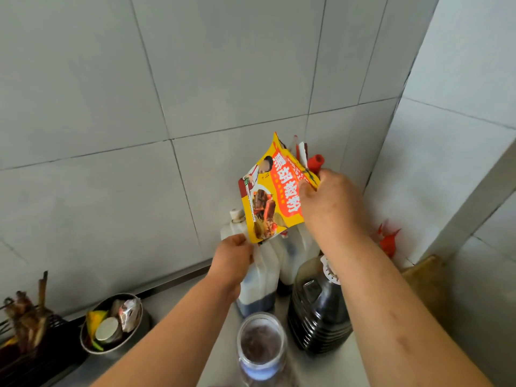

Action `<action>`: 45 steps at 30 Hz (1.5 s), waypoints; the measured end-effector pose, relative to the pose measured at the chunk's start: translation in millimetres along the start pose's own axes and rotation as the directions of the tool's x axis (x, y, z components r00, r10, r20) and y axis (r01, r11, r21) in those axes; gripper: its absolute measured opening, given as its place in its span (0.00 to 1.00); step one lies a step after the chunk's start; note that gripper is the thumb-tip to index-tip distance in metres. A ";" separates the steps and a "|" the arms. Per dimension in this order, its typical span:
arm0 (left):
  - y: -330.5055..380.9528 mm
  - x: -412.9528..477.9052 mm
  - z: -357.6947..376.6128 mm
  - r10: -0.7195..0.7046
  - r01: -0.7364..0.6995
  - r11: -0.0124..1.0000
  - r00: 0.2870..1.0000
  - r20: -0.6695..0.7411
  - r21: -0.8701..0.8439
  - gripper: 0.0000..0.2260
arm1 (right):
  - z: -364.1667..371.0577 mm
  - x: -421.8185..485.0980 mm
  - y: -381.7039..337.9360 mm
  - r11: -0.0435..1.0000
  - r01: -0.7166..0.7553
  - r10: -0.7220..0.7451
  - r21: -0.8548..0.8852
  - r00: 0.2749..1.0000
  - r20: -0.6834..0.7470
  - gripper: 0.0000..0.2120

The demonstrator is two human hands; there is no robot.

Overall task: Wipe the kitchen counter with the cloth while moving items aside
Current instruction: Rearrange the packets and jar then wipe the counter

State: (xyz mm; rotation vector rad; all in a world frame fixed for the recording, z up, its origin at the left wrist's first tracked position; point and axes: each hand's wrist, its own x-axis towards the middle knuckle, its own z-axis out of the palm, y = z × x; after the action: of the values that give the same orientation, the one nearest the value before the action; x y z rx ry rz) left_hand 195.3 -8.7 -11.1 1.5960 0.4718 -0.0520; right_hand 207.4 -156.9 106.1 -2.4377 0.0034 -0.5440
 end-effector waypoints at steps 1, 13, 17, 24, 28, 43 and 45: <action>0.3 0.3 0.0 0.011 -0.011 1.000 1.000 0.011 -0.001 0.10 | -2.3 -0.8 -0.3 1.000 0.001 -0.001 0.004 1.000 -0.004 0.11; -11.6 -16.1 -66.0 -0.037 0.029 0.997 0.993 -0.115 -0.069 0.13 | -13.0 -21.6 -46.5 0.984 0.134 -0.134 0.121 0.991 -0.005 0.09; -24.2 -24.8 -112.7 -0.103 0.060 0.985 0.956 -0.275 -0.160 0.14 | 5.6 -38.6 -71.1 0.961 0.163 -0.182 0.223 0.981 0.068 0.09; -63.3 -64.0 -160.4 -0.152 0.102 0.973 0.958 -0.244 -0.205 0.11 | 81.1 -76.1 -76.7 0.988 0.121 -0.145 0.098 0.945 0.294 0.07; -79.8 -72.5 -151.1 -0.196 0.166 0.965 0.971 -0.137 -0.201 0.10 | 135.1 -100.1 -55.3 0.997 0.058 -0.027 -0.060 0.906 0.422 0.11; -119.2 -18.0 -100.2 -0.375 0.366 0.908 0.927 -0.007 -0.205 0.19 | 184.8 -128.6 -5.4 0.987 -0.158 0.145 -0.036 0.764 0.629 0.19; -123.3 -11.3 -99.6 -0.376 0.363 0.903 0.926 -0.016 -0.229 0.17 | 174.0 -125.8 4.3 0.985 -0.170 0.132 -0.008 0.736 0.664 0.21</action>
State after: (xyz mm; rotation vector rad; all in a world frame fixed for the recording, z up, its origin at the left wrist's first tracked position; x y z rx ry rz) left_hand 119.7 85.1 -114.7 1.2734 0.7974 -0.2333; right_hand 159.5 -41.8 -68.8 -2.4164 -0.1073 0.4206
